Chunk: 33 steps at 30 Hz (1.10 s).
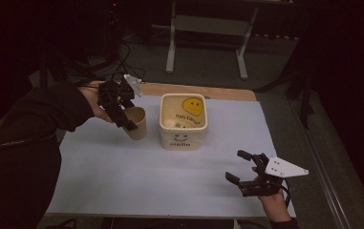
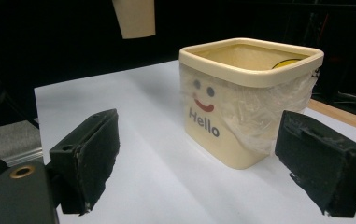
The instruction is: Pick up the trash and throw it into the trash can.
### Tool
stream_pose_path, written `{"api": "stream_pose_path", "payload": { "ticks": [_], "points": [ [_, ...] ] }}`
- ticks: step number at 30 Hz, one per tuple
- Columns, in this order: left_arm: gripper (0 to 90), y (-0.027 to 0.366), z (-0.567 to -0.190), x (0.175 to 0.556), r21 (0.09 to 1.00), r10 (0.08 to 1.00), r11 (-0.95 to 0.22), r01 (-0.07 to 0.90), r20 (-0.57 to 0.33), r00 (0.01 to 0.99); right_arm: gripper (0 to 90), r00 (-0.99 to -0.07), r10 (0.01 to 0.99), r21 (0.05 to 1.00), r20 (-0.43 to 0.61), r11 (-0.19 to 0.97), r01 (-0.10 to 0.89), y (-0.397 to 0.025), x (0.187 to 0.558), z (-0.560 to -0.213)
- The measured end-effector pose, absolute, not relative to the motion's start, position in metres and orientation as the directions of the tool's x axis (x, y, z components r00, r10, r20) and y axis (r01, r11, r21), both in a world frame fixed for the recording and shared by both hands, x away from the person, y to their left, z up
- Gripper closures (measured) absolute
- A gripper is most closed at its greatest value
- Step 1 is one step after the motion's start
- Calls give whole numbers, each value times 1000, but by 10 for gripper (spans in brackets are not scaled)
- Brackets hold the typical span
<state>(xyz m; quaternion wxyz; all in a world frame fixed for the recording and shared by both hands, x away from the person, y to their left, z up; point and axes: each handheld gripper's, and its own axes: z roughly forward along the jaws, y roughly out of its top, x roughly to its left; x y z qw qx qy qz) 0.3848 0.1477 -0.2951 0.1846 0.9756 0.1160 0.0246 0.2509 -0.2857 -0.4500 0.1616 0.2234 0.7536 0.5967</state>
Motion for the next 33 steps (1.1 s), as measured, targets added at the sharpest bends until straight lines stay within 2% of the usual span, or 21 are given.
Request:
{"api": "stream_pose_path", "payload": {
  "ticks": [19,33],
  "points": [
    [294,112,-273,400,367,195,-913,177,11,981,134,-848,529,972,31,181,149,-287,251,-451],
    [294,89,-255,417,406,184,-899,163,14,983,135,-848,529,973,33,176,148,-290,250,-451]
  ]
}}
